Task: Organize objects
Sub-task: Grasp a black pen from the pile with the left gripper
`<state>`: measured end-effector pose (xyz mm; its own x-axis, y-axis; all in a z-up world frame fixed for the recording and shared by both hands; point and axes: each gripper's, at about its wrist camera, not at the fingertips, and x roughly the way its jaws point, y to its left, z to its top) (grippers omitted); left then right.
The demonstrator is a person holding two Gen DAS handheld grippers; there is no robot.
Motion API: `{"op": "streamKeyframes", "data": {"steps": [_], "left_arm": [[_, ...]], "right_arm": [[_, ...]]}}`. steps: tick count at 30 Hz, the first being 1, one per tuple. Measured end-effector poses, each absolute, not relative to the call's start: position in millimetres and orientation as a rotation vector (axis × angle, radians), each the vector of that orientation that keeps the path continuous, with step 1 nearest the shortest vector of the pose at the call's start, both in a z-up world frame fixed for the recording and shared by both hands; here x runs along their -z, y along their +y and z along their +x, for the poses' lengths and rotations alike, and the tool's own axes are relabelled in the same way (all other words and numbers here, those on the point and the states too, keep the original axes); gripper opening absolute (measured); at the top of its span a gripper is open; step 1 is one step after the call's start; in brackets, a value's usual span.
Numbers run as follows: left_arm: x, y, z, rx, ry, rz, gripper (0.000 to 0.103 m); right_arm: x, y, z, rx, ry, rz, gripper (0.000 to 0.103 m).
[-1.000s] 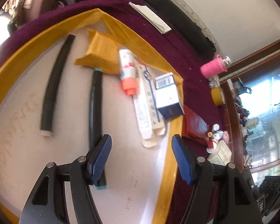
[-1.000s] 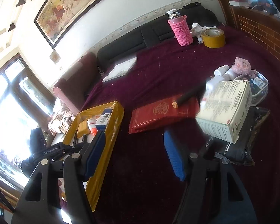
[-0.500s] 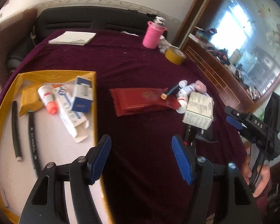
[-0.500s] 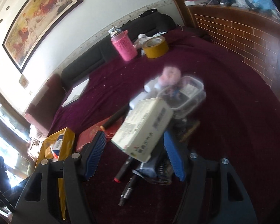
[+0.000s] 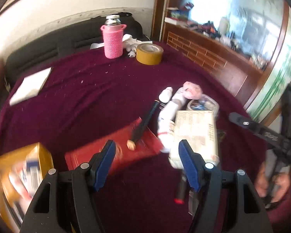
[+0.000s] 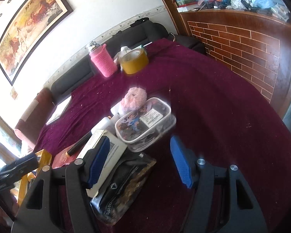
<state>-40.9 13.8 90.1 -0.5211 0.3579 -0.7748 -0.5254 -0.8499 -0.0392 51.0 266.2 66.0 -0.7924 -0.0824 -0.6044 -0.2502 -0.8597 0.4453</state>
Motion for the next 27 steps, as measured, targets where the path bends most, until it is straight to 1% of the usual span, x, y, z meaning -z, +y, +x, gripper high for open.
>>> {"op": "streamKeyframes", "data": {"steps": [2, 4, 5, 6, 8, 11, 14, 15, 16, 17, 18, 22, 27], "left_arm": [[-78, 33, -62, -2.319, 0.424, -1.151, 0.06], [-65, 47, -78, -2.28, 0.518, -1.176, 0.056], [-58, 54, -84, -2.256, 0.536, -1.192, 0.05], [-53, 58, -88, -2.235, 0.545, -1.205, 0.047], [-42, 69, -97, -2.198, 0.563, -1.225, 0.047], [-23, 88, -110, -2.164, 0.599, -1.257, 0.043], [-8, 97, -124, -2.151, 0.588, -1.307, 0.042], [-6, 99, -125, -2.162, 0.577, -1.297, 0.04], [-6, 99, -126, -2.156, 0.551, -1.296, 0.035], [-7, 99, -125, -2.15, 0.52, -1.3, 0.018], [-9, 99, -123, -2.159, 0.513, -1.3, 0.011], [-33, 82, -107, -2.208, 0.388, -1.245, 0.011], [-86, 40, -60, -2.261, 0.211, -1.107, 0.011]], "right_arm": [[-60, 272, 51, -2.779, 0.825, -0.963, 0.064], [-52, 280, 51, -2.759, 0.859, -0.955, 0.064], [-48, 285, 52, -2.739, 0.891, -0.96, 0.064], [-44, 291, 52, -2.72, 0.948, -0.968, 0.064], [-38, 301, 54, -2.701, 1.05, -0.96, 0.064], [-31, 304, 50, -2.666, 1.083, -1.006, 0.064], [-24, 295, 43, -2.667, 1.088, -1.1, 0.064], [-25, 292, 42, -2.676, 1.067, -1.105, 0.064], [-26, 289, 42, -2.687, 1.042, -1.101, 0.064], [-28, 286, 43, -2.698, 1.014, -1.094, 0.064], [-30, 282, 44, -2.707, 0.98, -1.087, 0.064], [-29, 279, 46, -2.703, 0.937, -1.107, 0.064], [-26, 281, 48, -2.67, 0.922, -1.114, 0.064]]}}
